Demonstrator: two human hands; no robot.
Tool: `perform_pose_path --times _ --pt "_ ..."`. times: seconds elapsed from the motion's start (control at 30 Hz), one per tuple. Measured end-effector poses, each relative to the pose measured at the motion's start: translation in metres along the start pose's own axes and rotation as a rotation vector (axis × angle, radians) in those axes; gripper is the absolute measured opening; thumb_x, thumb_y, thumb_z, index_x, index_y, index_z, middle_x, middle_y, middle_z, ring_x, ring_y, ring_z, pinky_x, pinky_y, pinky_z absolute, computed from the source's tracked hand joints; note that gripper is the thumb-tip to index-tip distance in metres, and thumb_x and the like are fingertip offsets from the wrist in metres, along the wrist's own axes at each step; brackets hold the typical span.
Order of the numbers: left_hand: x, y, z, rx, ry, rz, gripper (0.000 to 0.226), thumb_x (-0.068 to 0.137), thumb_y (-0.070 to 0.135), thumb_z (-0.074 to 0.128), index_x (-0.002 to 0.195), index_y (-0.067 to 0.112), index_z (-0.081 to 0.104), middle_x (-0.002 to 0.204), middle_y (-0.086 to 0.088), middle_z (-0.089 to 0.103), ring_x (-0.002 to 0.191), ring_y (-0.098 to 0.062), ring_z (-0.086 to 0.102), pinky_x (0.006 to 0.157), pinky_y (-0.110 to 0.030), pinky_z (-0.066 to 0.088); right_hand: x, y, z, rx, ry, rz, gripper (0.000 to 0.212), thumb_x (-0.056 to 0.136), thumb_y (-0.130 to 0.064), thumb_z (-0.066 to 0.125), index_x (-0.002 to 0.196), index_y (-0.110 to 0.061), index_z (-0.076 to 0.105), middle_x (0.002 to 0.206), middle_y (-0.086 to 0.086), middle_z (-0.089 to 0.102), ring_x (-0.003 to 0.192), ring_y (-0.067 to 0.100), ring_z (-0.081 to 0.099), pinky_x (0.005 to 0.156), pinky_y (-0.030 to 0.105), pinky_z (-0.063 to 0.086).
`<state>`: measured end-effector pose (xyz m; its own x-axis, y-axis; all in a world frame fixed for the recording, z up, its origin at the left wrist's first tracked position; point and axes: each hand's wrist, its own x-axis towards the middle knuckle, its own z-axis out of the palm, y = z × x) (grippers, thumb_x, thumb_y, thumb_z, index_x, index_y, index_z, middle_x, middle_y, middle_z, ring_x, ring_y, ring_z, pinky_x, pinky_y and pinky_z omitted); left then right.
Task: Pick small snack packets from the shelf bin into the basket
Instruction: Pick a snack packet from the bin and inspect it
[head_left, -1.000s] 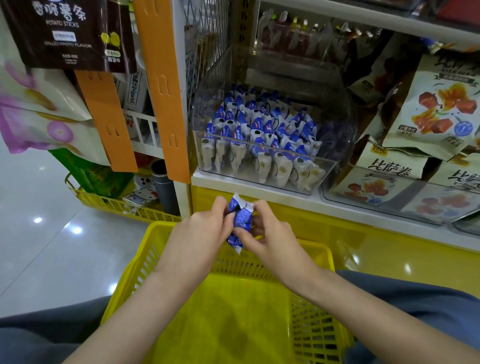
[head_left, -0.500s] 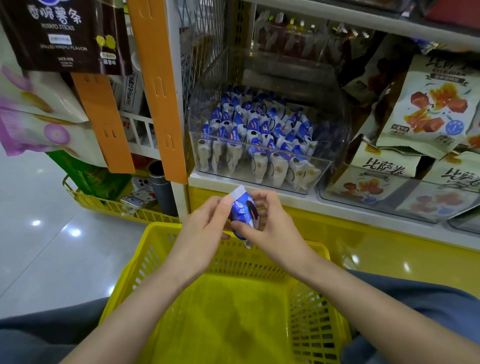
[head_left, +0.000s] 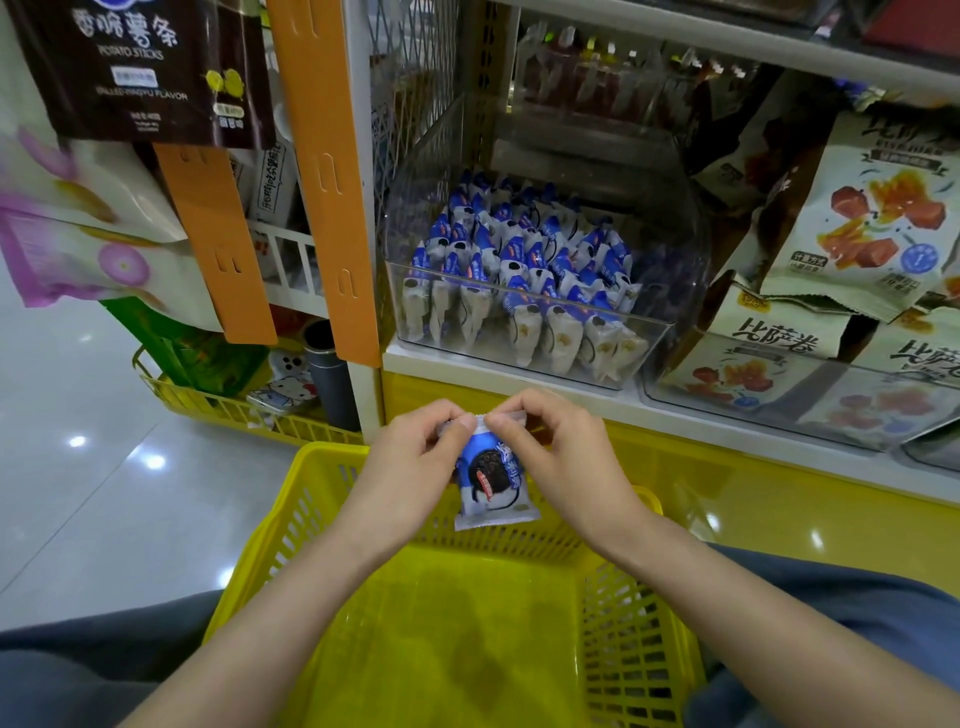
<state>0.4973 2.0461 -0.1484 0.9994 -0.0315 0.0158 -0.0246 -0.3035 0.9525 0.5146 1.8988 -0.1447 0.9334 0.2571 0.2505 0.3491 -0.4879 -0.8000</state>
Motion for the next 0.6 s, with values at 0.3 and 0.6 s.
perform_pose_path --times 0.3,0.6 --pt "0.002 0.000 0.000 -0.247 -0.157 -0.256 0.019 0.086 0.029 0.061 0.095 0.013 0.059 0.080 0.001 0.072 0.068 -0.002 0.065 0.053 -0.015 0.050 0.006 0.000 -0.009 0.095 0.143 0.169 0.013 0.090 -0.022 0.058 0.078 -0.020 0.062 0.073 0.002 0.066 0.066 0.014 0.062 0.062 0.034 0.051" --pt "0.007 0.000 -0.006 -0.311 0.214 -0.084 0.005 0.084 0.013 0.065 0.087 0.016 0.066 0.076 0.003 0.070 0.063 0.003 0.064 0.056 -0.011 0.050 0.011 -0.001 -0.018 0.464 -0.060 0.533 0.013 0.096 -0.015 0.047 0.085 -0.009 0.052 0.088 0.009 0.065 0.063 0.004 0.066 0.055 0.016 0.055"
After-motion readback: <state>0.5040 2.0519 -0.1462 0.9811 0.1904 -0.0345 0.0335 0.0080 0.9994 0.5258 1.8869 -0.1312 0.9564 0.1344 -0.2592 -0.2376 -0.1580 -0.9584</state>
